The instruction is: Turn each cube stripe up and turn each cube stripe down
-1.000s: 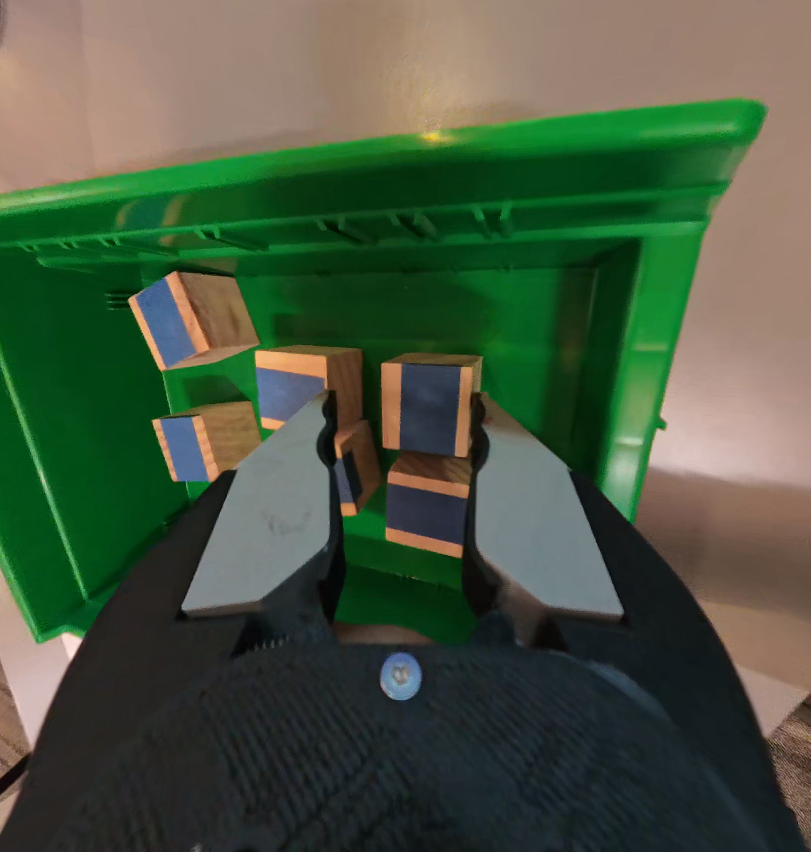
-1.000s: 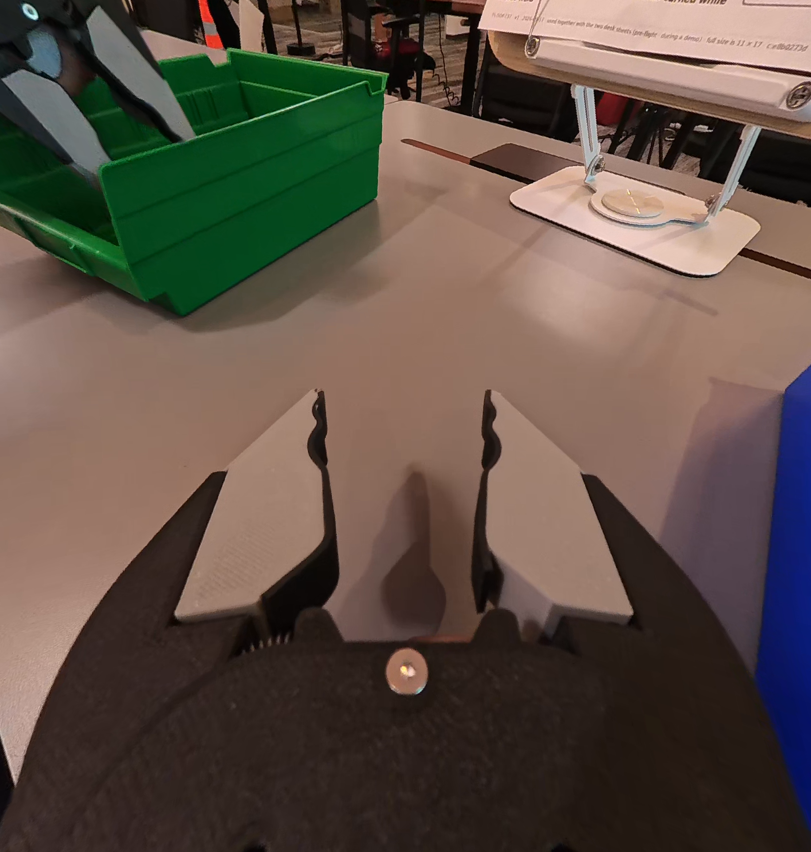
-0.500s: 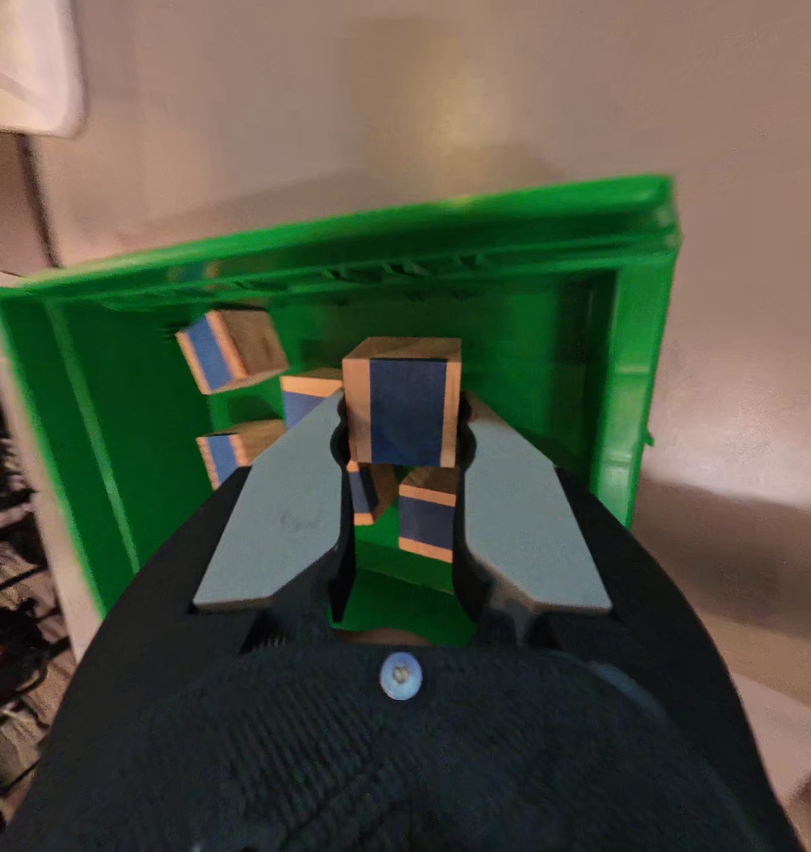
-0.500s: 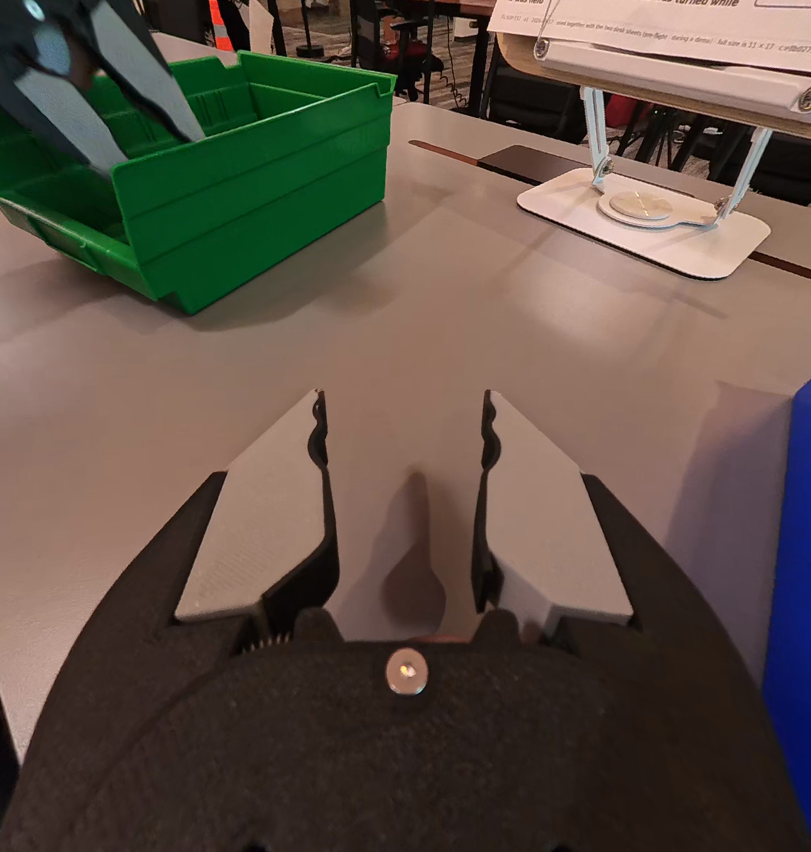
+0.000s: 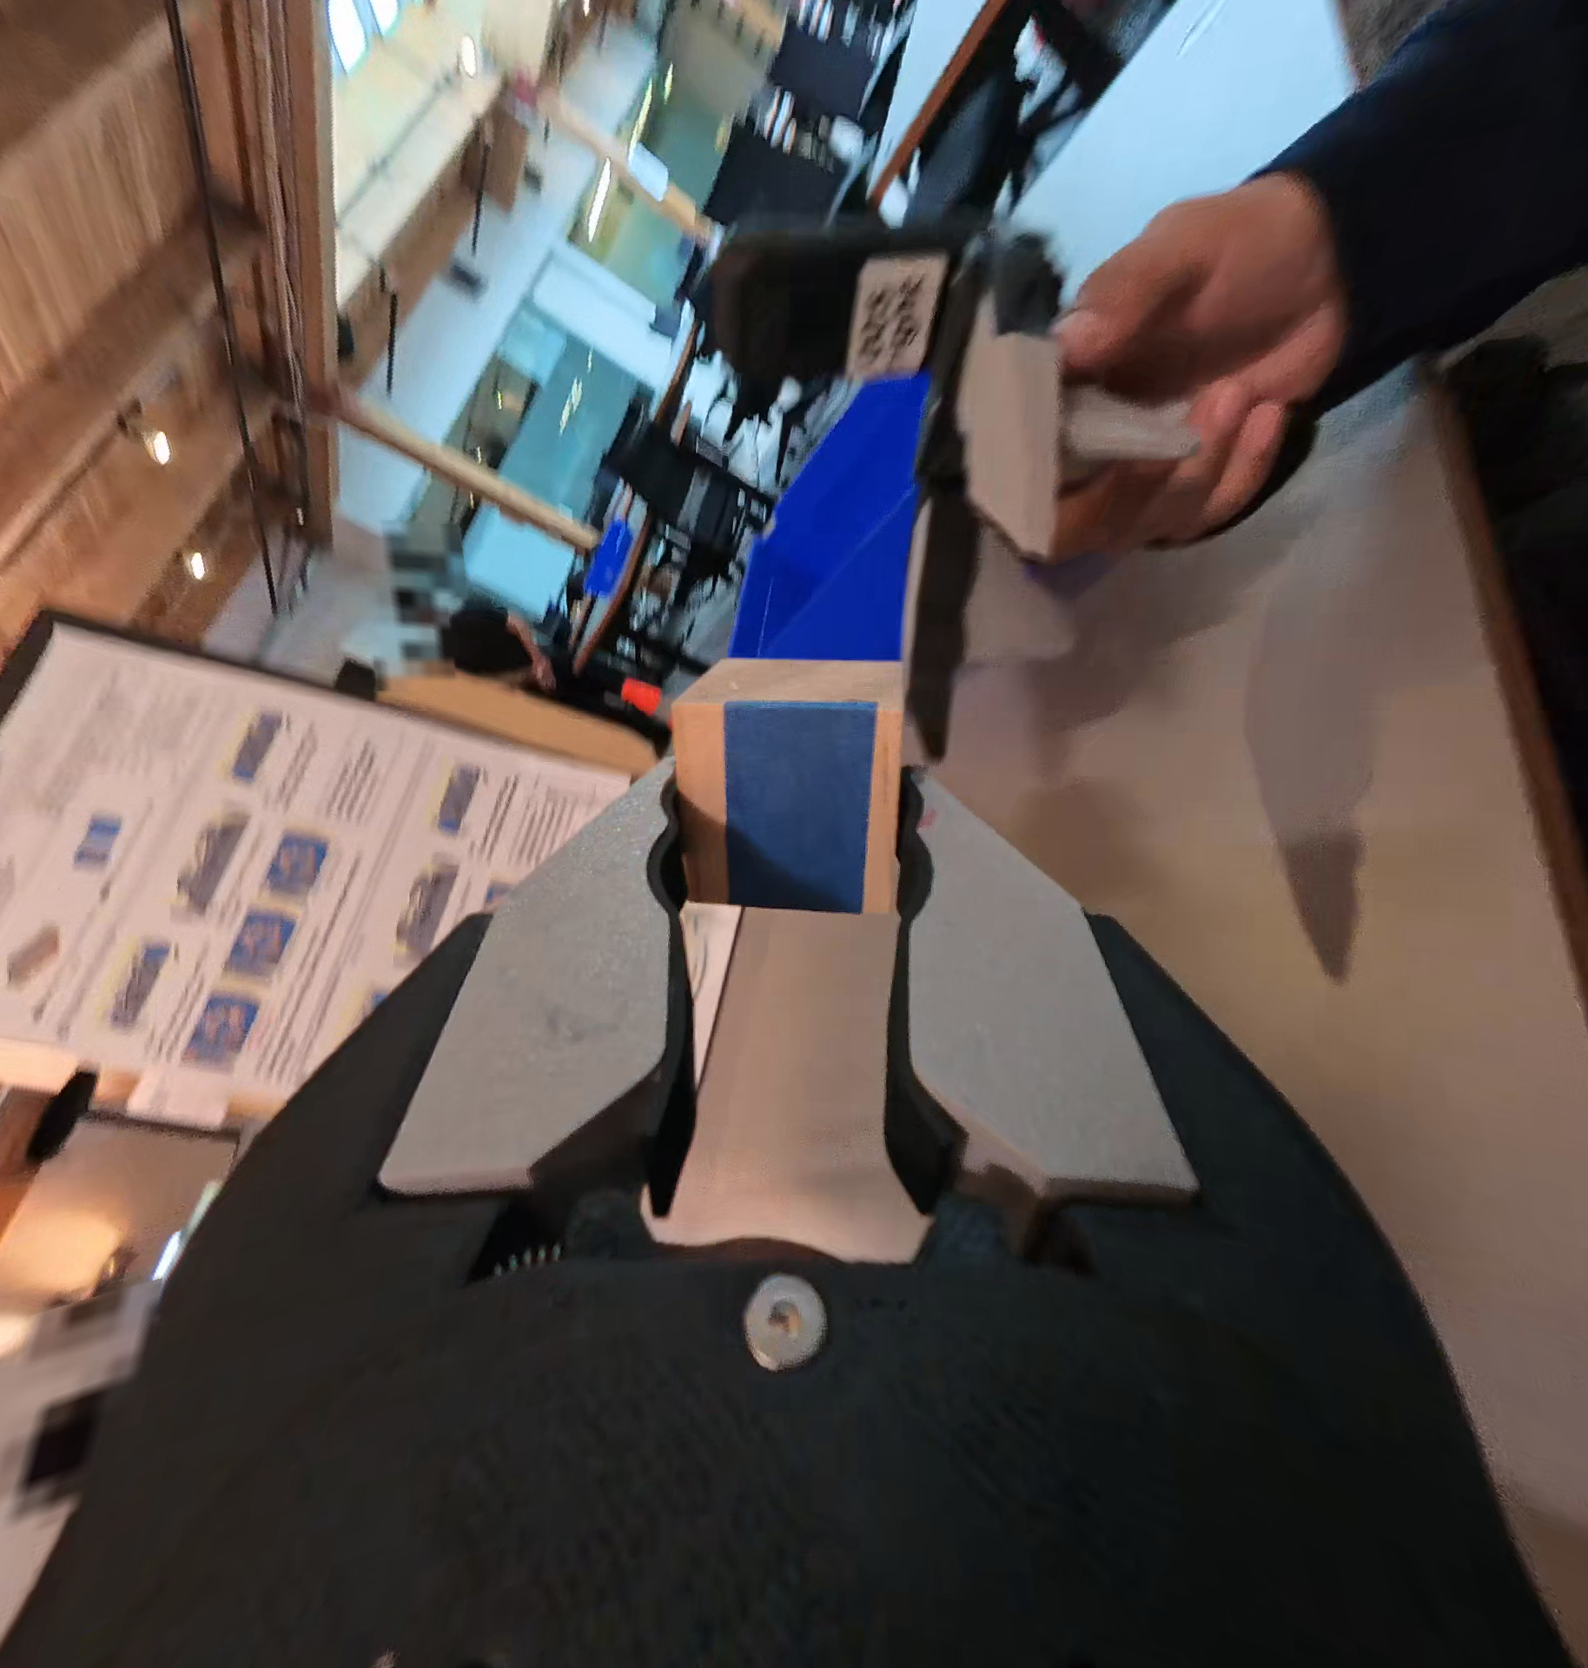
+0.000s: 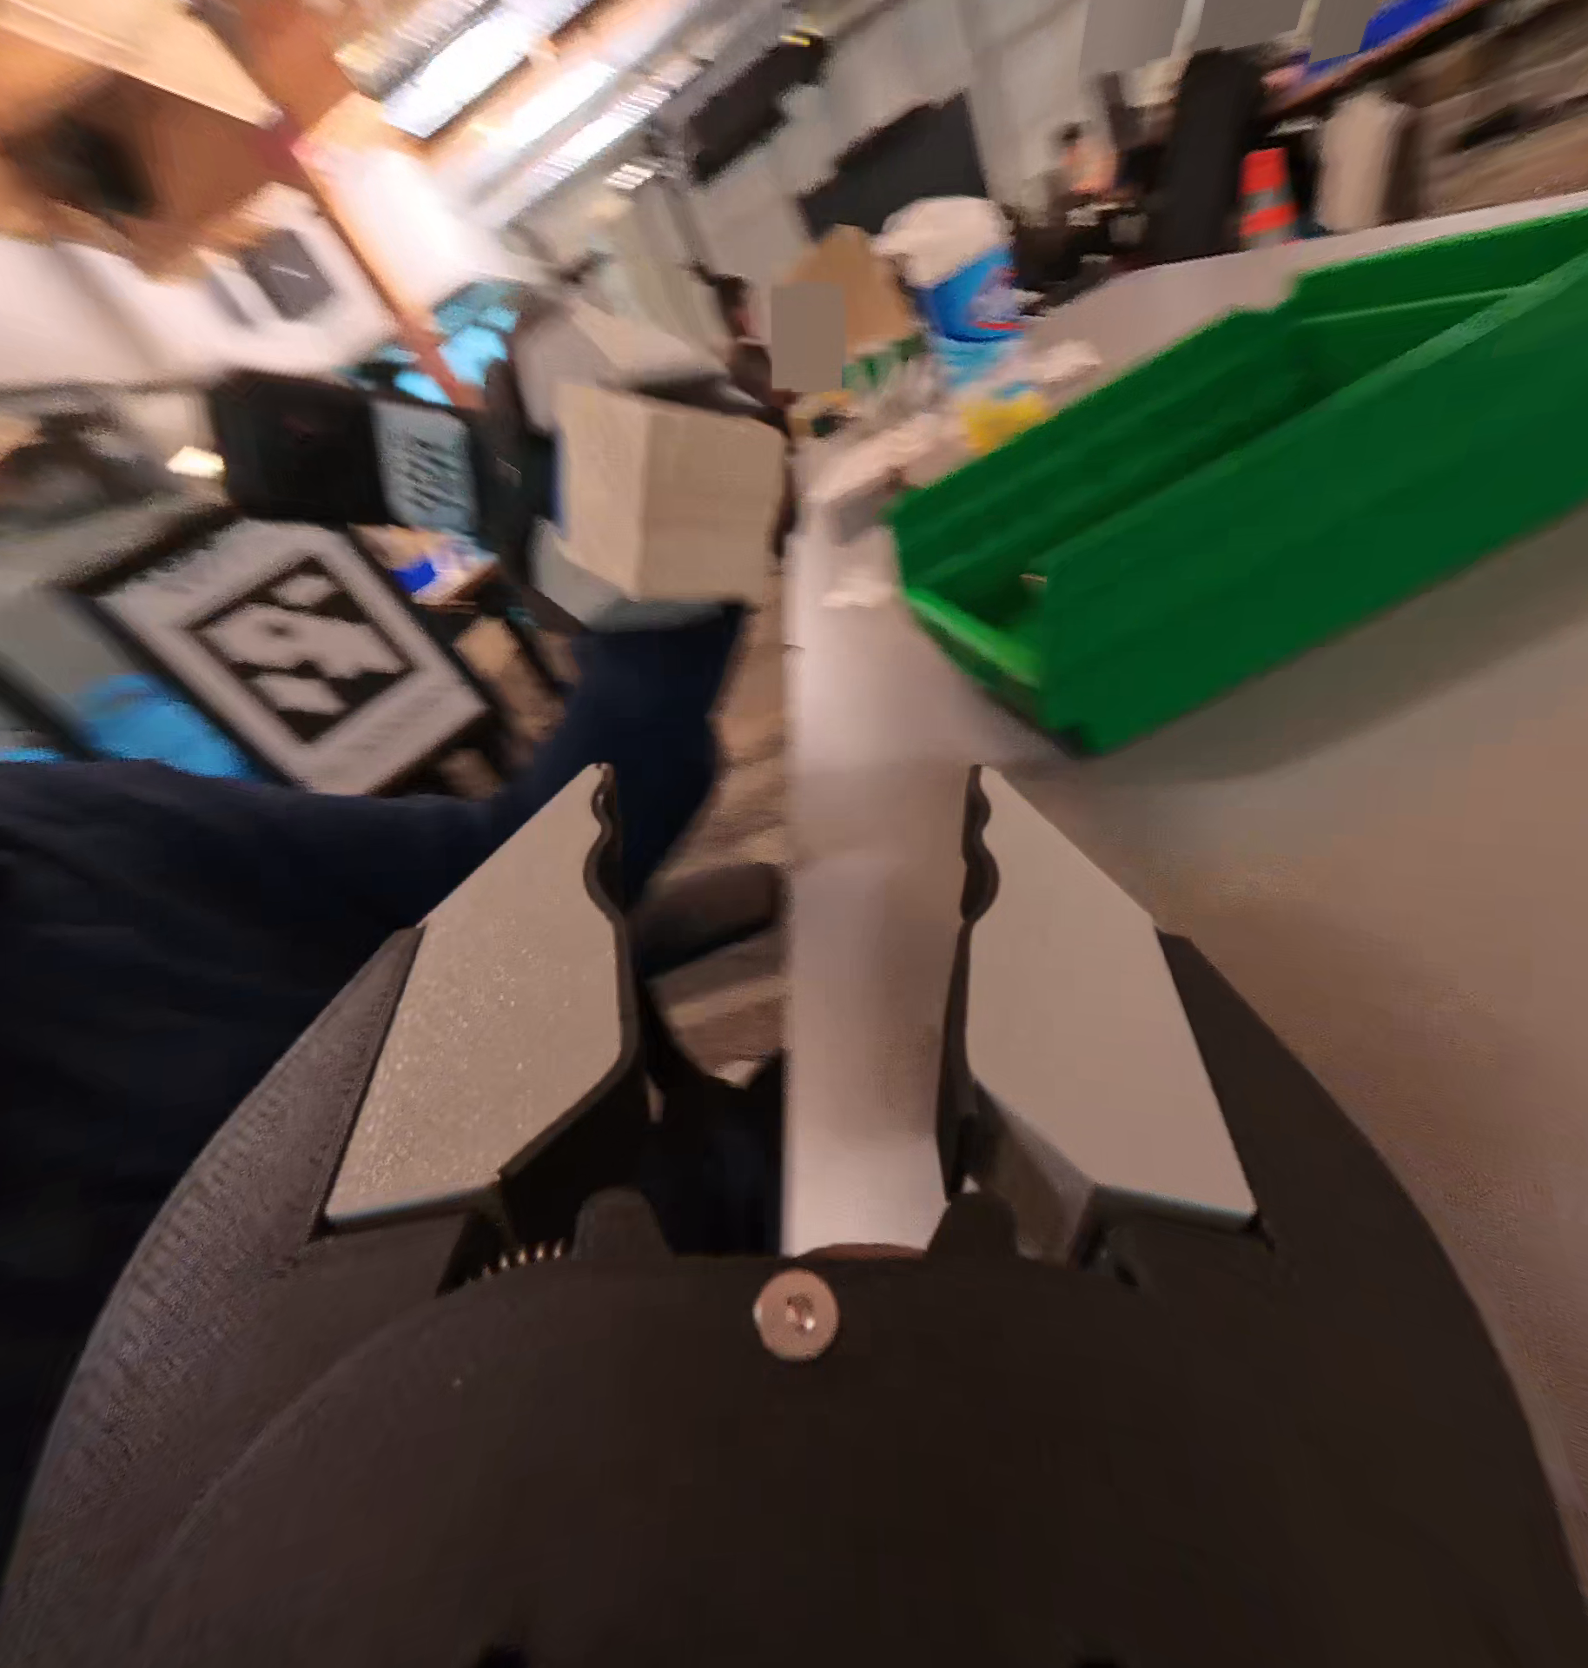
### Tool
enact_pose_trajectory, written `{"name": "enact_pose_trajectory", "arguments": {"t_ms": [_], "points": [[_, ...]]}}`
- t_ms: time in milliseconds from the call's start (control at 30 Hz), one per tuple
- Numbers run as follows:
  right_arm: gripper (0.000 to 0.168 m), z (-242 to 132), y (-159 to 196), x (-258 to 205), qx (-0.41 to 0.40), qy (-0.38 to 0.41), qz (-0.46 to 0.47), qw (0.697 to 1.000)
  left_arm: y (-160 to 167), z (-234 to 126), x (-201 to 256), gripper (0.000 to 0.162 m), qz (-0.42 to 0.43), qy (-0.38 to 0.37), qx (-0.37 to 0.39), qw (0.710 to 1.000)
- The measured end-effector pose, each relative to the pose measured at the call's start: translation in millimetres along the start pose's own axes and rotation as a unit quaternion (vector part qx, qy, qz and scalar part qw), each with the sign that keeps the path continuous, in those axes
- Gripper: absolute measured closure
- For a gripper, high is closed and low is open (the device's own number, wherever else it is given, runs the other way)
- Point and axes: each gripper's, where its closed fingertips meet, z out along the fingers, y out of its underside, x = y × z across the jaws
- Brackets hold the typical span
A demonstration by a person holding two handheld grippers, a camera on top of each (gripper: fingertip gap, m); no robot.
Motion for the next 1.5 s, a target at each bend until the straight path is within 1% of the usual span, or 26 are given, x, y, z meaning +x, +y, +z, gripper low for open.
{"name": "enact_pose_trajectory", "arguments": {"t_ms": [67, 200, 300, 400, 500, 600, 667, 733, 800, 833, 867, 900, 967, 1033, 1167, 1300, 1500], "points": [[0.093, -3.7, -12.3, -33.1, 0.016, -0.064, 0.01, 0.998, -28.3, 8.0, 14.7, 0.118, 0.023, 0.004, 0.039, 0.999], [0.093, -14.8, -23.4, -68.2, 0.017, -0.104, -0.006, 0.994, -59.9, 12.6, 27.8, 0.118, 0.05, -0.022, 0.1, 0.994], [0.093, -18.5, -22.2, -83.0, 0.002, -0.129, -0.006, 0.992, -71.8, 12.4, 27.3, 0.118, 0.027, -0.025, 0.14, 0.989], [0.094, -17.0, -21.2, -87.0, -0.001, -0.131, -0.008, 0.991, -82.0, 8.5, 26.6, 0.119, -0.012, -0.02, 0.19, 0.981], [0.097, -15.4, -24.5, -93.1, 0.01, -0.15, 0.015, 0.988, -80.6, 11.3, 26.8, 0.118, -0.011, -0.026, 0.19, 0.981], [0.1, -11.2, -23.0, -86.3, 0.009, -0.137, 0.036, 0.99, -84.7, 11.7, 31.1, 0.119, -0.004, -0.021, 0.196, 0.98], [0.103, -10.4, -22.3, -87.4, 0.01, -0.149, 0.055, 0.987, -86.8, 11.8, 30.3, 0.118, 0.001, -0.03, 0.197, 0.98], [0.11, -8.6, -21.5, -86.0, 0.011, -0.157, 0.081, 0.984, -87.9, 12.8, 31.8, 0.118, 0.001, -0.029, 0.198, 0.98], [0.11, -7.5, -19.6, -86.9, 0.009, -0.17, 0.098, 0.98, -88.0, 14.6, 32.9, 0.118, 0.001, -0.029, 0.198, 0.98], [0.113, -7.7, -19.2, -87.4, 0.009, -0.177, 0.102, 0.979, -86.5, 16.5, 33.8, 0.119, 0.001, -0.029, 0.194, 0.981], [0.12, -8.2, -19.4, -87.5, 0.011, -0.18, 0.105, 0.978, -83.6, 19.1, 33.8, 0.118, 0.002, -0.031, 0.185, 0.982], [0.127, -8.4, -19.5, -86.1, 0.013, -0.176, 0.104, 0.979, -79.6, 22.2, 33.6, 0.118, 0.004, -0.034, 0.173, 0.984], [0.124, -5.0, -14.9, -77.2, 0.002, -0.14, 0.093, 0.986, -71.5, 28.6, 35.9, 0.118, 0.012, -0.034, 0.149, 0.988], [0.124, -2.4, -10.8, -71.3, -0.007, -0.112, 0.078, 0.991, -67.4, 32.7, 38.4, 0.118, 0.017, -0.032, 0.14, 0.99], [0.124, -2.1, -9.5, -67.3, -0.012, -0.088, 0.059, 0.994, -63.8, 35.3, 38.5, 0.118, 0.013, -0.031, 0.134, 0.99], [0.126, -3.5, -9.0, -59.2, -0.019, -0.047, 0.036, 0.998, -55.3, 39.9, 38.9, 0.119, -0.004, -0.034, 0.107, 0.994], [0.126, -12.0, -16.4, -57.8, -0.011, -0.016, 0.013, 1.0, -53.7, 33.0, 36.2, 0.117, -0.025, -0.034, 0.12, 0.992]]}}
